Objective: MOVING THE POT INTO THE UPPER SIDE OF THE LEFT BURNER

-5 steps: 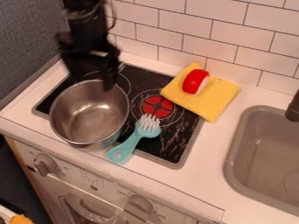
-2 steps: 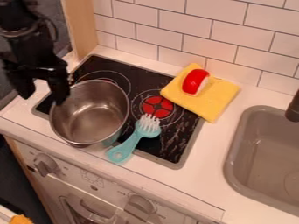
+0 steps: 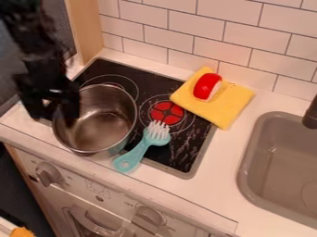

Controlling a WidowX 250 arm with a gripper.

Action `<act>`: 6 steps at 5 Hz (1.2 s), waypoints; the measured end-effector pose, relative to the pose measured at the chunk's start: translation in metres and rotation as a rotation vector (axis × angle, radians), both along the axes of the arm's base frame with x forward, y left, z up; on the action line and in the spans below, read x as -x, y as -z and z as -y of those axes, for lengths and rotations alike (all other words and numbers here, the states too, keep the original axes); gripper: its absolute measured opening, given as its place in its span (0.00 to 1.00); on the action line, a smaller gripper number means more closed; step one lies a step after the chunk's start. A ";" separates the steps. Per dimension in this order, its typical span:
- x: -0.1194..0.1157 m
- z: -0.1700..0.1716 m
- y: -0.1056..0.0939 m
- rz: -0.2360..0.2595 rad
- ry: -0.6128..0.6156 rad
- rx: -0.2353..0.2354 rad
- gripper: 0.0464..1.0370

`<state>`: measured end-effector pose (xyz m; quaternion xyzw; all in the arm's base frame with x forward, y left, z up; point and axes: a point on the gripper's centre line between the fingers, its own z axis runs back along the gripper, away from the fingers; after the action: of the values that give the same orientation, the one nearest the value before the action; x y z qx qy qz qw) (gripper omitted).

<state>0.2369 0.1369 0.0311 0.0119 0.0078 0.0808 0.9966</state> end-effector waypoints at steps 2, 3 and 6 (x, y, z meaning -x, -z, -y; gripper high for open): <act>0.000 0.002 0.004 0.004 0.005 -0.002 0.60; 0.002 0.003 -0.003 0.028 0.000 -0.013 0.31; -0.004 0.016 -0.007 0.033 0.014 0.012 0.04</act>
<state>0.2413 0.1210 0.0382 0.0046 -0.0081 0.0741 0.9972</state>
